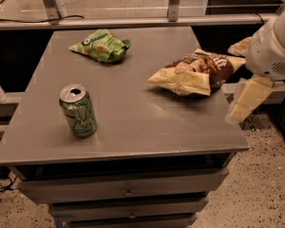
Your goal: Pick brown chip bag
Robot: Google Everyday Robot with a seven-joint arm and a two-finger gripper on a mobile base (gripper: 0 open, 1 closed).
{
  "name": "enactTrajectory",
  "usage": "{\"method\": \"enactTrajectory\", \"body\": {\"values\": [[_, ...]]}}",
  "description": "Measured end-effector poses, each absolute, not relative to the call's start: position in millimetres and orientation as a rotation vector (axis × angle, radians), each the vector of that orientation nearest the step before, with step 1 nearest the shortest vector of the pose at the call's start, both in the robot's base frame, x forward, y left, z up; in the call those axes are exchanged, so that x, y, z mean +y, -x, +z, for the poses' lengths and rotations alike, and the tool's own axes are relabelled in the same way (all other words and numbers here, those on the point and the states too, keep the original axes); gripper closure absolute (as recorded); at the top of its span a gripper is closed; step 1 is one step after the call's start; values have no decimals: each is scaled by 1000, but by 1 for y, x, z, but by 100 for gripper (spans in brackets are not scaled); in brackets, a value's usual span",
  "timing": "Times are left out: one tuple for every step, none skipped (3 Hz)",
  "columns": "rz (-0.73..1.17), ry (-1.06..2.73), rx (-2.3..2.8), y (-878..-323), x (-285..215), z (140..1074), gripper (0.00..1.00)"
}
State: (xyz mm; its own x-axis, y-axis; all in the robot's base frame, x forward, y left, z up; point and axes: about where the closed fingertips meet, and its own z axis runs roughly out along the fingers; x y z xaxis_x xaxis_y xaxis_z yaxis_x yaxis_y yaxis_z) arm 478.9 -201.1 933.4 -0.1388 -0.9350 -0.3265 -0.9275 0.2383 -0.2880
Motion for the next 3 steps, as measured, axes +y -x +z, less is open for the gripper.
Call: {"method": "enactTrajectory", "body": {"values": [[25,1701,1988,-514,-182,904,0],[41,1709,1914,-547,-164,882,0],[55,1698,1895,-568,-151,863,16]]}}
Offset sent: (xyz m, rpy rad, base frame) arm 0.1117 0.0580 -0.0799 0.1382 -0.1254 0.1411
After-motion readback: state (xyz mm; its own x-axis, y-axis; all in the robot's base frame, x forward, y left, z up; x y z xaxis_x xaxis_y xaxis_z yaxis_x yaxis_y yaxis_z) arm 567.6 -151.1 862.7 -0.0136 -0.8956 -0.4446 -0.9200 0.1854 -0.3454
